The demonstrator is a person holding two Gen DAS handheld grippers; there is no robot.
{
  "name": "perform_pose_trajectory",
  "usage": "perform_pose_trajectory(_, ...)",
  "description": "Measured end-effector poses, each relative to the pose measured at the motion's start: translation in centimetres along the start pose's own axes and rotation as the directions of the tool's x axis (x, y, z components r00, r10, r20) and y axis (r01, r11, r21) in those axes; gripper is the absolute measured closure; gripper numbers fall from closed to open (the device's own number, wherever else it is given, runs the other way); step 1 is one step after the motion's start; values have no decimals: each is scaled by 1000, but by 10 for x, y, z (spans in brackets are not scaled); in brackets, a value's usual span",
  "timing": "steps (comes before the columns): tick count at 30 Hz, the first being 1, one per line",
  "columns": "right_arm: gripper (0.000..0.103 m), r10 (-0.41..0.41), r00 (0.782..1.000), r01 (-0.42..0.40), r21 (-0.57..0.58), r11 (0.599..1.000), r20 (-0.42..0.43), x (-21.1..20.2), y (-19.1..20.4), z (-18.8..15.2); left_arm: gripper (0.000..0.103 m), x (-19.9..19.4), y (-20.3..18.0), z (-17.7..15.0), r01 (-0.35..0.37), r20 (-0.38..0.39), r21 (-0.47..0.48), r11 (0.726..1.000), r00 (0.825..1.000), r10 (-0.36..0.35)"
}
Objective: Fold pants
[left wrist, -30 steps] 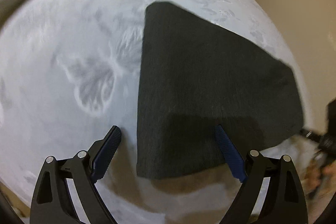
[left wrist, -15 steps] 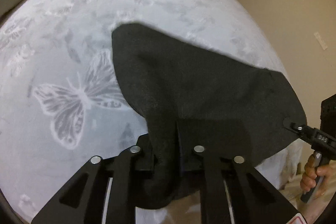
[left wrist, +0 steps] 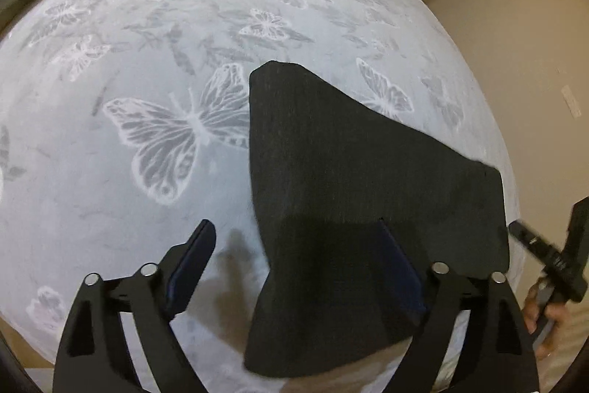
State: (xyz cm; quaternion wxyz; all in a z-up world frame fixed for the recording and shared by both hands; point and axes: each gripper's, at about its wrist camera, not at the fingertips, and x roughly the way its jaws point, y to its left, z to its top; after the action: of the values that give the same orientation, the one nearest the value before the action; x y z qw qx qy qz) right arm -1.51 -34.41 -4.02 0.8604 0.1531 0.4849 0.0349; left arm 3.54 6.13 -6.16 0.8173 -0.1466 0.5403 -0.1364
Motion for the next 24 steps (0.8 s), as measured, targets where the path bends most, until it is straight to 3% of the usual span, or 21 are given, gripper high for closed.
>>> perform_pose_trajectory(1,17,-5,999,5,10,1000,-40,13,2,3,17,13,1,2,-6,-41,-20,1000,999,5)
perform_pose_trajectory(2,30,-1,995,4,35,999,-96,33,6,4,17,20,5,2,5,-76,-27,1000,997,-7)
perform_pose_trajectory(3,52,26,990,-19,50,999,-139,47,6,2,20,29,3,4,1,-92,-16,1000,996,-2)
perform_pose_trajectory(4,58,60,987,-50,68,996,-150,55,7,-1,61,28,-7,8,7,-47,50,999,999,-5)
perform_pose_trajectory(5,75,56,991,-52,35,998,-122,49,14,0,89,26,-15,13,39,-51,109,993,998,-34)
perform_pose_trajectory(7,77,109,992,-109,9,994,-61,25,22,9,89,10,-18,22,95,-20,106,990,995,-93)
perform_pose_trajectory(8,78,181,983,-181,4,983,13,2,26,14,89,-6,-18,26,157,8,95,983,987,-158)
perform_pose_trajectory(10,77,273,958,-271,-26,962,92,-31,34,15,88,-39,-17,27,175,77,127,976,980,-186)
perform_pose_trajectory(11,71,270,955,-264,-63,963,124,-44,37,13,85,-49,-12,26,156,114,144,977,978,-173)
perform_pose_trajectory(12,52,231,965,-221,-84,972,128,-46,38,10,72,-51,-6,25,130,124,140,982,981,-147)
perform_pose_trajectory(13,40,179,978,-169,-96,981,107,-39,35,7,57,-47,5,23,101,114,116,988,987,-114)
perform_pose_trajectory(14,32,105,993,-100,-82,992,51,-22,25,0,55,-36,17,20,53,73,83,995,996,-60)
perform_pose_trajectory(16,34,32,997,-32,1,999,-77,6,2,-16,59,-19,31,11,-3,7,37,999,1000,3)
perform_pose_trajectory(17,34,51,990,-44,55,998,-135,16,-11,-23,59,-14,35,4,-7,-23,39,999,1000,8)
perform_pose_trajectory(19,34,138,981,-124,106,987,-134,12,-22,-26,47,-11,37,-7,-5,-43,57,998,999,7)
perform_pose_trajectory(22,33,118,986,-110,75,991,-118,6,-23,-27,39,-11,36,-23,-18,-47,81,997,999,21)
perform_pose_trajectory(24,33,147,979,-135,90,987,-143,9,-25,-30,34,-2,34,-20,-24,-45,83,996,999,28)
